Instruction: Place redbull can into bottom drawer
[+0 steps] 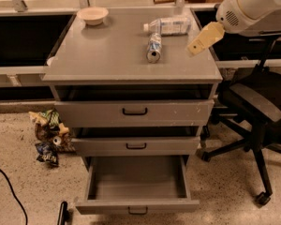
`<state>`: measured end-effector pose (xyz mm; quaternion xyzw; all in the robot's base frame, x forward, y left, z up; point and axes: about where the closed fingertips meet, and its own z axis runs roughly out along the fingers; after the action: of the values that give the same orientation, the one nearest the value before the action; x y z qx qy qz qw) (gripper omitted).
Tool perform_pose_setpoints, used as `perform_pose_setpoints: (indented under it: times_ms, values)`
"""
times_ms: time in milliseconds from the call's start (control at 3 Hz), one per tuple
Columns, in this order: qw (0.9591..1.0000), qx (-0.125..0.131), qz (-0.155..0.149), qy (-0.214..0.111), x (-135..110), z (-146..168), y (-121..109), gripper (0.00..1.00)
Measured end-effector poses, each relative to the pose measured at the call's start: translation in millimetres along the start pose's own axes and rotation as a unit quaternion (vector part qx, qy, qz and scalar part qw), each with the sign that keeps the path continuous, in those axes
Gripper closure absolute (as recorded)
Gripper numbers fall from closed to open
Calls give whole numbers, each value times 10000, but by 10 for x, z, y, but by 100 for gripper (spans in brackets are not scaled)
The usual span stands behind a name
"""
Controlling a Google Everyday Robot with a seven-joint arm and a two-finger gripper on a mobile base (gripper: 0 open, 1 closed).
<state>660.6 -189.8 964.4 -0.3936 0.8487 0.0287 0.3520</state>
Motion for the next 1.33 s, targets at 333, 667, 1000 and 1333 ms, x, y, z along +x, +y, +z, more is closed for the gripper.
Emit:
perform_pose_setpoints:
  times_ms: [333,667,1000,1333]
  values:
    - [10000,1,3,-1,-1,1,-1,0]
    - [9982,97,544,-242,-136,270,-199,0]
    - [9894,212,1377,-399,-321,620,-471,0]
    - [9772,124,2082,-399,-476,949,-564,0]
